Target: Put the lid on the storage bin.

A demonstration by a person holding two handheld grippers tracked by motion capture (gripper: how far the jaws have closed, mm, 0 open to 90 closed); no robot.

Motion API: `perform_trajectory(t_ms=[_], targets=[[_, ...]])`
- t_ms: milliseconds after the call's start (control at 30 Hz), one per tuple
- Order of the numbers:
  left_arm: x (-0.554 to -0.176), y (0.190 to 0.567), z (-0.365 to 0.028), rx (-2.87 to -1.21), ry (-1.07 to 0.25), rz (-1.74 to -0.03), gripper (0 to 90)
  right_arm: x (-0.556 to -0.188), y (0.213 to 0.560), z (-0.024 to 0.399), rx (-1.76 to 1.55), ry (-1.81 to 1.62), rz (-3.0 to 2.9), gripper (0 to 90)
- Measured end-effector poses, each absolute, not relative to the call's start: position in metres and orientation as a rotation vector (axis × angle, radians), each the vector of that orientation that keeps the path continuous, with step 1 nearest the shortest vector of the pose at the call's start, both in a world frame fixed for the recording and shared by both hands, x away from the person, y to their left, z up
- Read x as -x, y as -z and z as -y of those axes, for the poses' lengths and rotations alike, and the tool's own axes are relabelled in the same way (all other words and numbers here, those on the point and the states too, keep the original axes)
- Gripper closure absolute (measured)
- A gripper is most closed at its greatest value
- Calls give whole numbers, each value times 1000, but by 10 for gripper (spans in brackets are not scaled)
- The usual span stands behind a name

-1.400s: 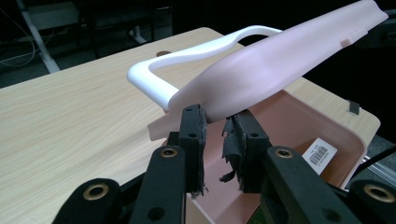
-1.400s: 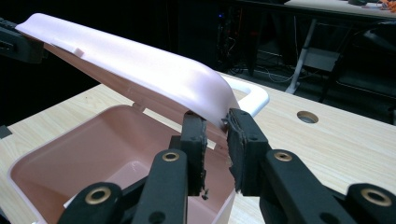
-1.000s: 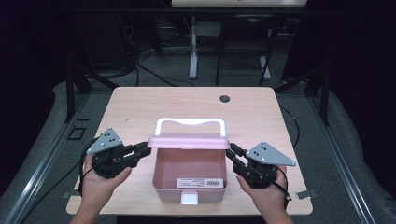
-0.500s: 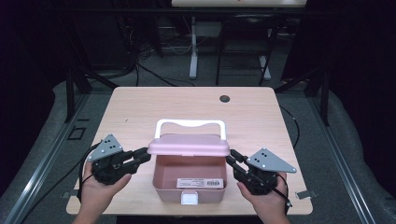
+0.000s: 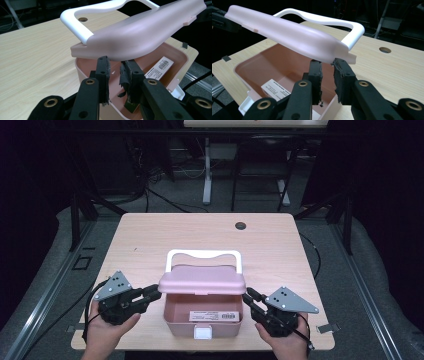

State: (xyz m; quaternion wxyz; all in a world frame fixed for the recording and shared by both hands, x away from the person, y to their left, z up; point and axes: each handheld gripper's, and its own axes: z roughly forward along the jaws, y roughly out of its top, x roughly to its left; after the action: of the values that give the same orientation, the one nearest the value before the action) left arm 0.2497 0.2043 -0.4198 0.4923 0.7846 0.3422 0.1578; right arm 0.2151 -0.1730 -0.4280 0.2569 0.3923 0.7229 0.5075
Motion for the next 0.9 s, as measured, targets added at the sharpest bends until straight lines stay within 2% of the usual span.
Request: perform_trajectory(t_ms=[433,900], targets=[[-247,425,-206,-1911,-353,-840,761,-203,432,190,-1120,-1387,-1940,764],[-238,432,-205,-1912,-368,-844,760,-211,430,198,-1160,-1413,-1905,767]])
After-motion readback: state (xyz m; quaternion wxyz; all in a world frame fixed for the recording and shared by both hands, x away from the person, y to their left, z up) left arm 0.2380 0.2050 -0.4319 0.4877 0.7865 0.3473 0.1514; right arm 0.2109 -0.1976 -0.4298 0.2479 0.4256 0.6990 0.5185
